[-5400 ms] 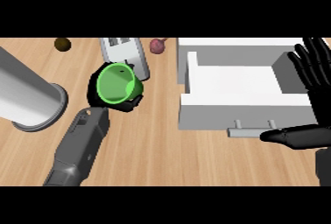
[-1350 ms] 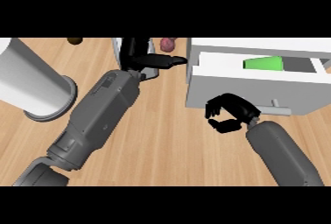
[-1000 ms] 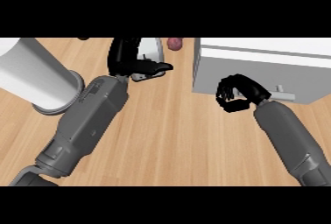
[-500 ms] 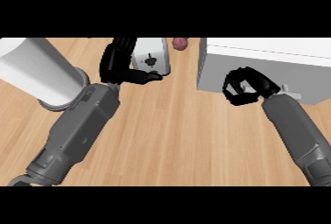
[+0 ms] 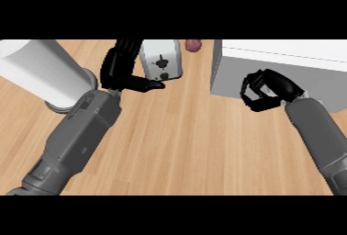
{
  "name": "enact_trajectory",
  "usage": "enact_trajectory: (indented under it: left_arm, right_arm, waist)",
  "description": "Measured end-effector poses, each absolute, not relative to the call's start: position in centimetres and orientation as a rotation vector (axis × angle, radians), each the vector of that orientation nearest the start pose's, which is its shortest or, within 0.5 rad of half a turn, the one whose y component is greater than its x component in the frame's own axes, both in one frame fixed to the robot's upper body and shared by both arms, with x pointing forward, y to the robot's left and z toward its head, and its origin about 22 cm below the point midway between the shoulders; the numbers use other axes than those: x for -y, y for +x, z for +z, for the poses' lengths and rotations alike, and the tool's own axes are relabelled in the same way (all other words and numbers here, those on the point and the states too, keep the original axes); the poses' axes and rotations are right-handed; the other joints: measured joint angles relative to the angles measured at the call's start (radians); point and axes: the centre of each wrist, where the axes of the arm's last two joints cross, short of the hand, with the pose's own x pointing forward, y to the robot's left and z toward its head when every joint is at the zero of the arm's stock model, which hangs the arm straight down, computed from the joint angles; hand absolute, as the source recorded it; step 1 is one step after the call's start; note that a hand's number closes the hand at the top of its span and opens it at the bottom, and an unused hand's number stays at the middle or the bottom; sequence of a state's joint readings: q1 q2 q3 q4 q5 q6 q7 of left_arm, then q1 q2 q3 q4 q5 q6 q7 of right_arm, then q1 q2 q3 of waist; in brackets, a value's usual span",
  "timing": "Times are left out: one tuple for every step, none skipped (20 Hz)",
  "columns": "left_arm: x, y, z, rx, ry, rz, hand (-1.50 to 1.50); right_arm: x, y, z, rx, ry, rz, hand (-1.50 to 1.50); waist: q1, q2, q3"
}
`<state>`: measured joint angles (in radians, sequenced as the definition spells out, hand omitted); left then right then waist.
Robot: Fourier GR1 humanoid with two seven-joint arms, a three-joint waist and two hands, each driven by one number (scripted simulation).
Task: Pick up the cup, place it into the drawer and close the drawer
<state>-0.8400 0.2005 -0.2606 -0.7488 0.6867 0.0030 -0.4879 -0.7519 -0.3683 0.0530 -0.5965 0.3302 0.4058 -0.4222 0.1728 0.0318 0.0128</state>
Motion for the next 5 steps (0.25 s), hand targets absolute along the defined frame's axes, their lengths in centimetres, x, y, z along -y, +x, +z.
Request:
enact_trajectory:
  left_arm:
    - [-16.27, 41.24, 6.21, 1.887, -0.449, 0.023, -1.50]
    - [-16.39, 41.16, 6.08, 1.887, -0.452, 0.023, -1.50]
    - [-16.51, 41.09, 5.98, 1.885, -0.455, 0.025, -1.50]
    - [-16.65, 41.06, 5.94, 1.885, -0.456, 0.026, -1.50]
    - [-16.73, 40.98, 5.81, 1.883, -0.459, 0.025, -1.50]
  right_arm:
    - [29.02, 40.45, 3.55, 1.481, 0.015, 0.921, 1.50]
    - [29.19, 40.41, 3.62, 1.477, 0.023, 0.917, 1.50]
    - [29.38, 40.36, 3.71, 1.477, 0.034, 0.913, 1.50]
    - [29.56, 40.31, 3.79, 1.476, 0.044, 0.911, 1.50]
    - [29.73, 40.28, 3.90, 1.475, 0.056, 0.908, 1.50]
  waist:
    - [0.003, 0.001, 0.001]
    - [0.006, 0.001, 0.001]
    - [0.008, 0.002, 0.002]
    - [0.011, 0.003, 0.003]
    - [0.013, 0.004, 0.004]
